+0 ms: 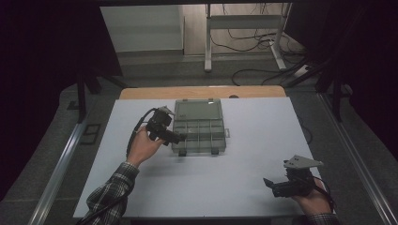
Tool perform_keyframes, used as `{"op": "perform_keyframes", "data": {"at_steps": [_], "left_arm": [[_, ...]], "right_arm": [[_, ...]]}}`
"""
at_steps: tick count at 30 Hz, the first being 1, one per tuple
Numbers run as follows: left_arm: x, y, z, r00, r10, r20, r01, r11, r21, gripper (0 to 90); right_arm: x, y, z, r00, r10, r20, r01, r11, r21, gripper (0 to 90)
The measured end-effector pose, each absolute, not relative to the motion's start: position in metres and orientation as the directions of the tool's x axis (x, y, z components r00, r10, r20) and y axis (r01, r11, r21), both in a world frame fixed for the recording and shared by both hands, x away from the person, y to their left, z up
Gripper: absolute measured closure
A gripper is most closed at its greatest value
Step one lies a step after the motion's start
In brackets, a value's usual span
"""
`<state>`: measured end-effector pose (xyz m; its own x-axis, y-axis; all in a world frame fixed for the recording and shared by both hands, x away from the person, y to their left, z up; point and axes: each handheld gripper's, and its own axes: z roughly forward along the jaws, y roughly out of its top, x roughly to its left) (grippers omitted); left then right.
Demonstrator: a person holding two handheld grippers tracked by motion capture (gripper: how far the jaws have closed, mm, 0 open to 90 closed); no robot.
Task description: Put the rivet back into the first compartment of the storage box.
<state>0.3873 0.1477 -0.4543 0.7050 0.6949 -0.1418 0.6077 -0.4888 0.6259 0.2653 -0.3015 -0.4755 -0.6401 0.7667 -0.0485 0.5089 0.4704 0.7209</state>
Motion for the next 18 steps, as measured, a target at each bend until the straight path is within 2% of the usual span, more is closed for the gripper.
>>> {"op": "perform_keyframes", "data": {"at_steps": [10, 18], "left_arm": [[0.331, 0.167, -0.46, 0.732, 0.669, -0.126, 0.559, -0.484, 0.674, 0.0], [0.289, 0.19, -0.466, 0.729, 0.682, -0.066, 0.528, -0.499, 0.687, 0.0]], "right_arm": [[0.265, -0.301, -0.475, -0.636, 0.77, -0.044, 0.51, 0.463, 0.724, 0.0], [0.264, -0.301, -0.475, -0.634, 0.772, -0.041, 0.51, 0.457, 0.729, 0.0]]}}
